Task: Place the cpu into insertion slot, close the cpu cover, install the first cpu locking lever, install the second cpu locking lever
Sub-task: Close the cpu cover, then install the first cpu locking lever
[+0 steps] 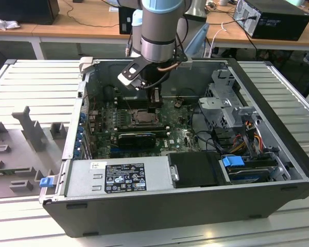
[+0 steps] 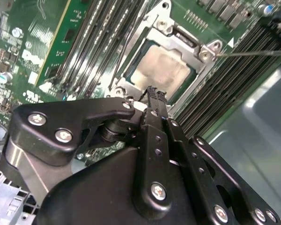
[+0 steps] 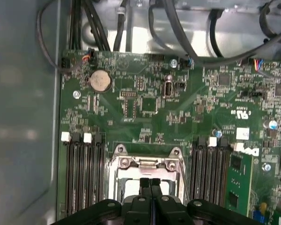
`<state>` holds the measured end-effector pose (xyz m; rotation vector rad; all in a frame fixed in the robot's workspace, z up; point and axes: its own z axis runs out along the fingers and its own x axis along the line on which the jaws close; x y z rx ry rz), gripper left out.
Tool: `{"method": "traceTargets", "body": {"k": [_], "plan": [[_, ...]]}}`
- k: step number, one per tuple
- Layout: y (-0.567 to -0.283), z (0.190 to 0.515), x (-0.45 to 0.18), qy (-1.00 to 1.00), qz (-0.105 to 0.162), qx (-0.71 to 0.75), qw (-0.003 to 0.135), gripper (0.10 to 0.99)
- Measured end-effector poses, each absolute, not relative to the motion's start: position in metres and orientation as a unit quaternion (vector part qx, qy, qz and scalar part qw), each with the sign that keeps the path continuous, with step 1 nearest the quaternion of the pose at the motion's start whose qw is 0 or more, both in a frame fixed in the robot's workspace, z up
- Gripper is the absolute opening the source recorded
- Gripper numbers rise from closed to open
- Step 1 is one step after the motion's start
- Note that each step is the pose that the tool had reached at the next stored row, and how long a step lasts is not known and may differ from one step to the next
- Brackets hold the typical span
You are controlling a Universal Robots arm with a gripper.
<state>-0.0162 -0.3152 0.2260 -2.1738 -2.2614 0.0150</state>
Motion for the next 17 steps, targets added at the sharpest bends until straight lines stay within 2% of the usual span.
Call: {"method": "traceTargets", "body": {"k": [17], "plan": [[-0.315, 0.226, -0.033, -0.721, 0.005, -0.693, 0.002, 0.106]]}}
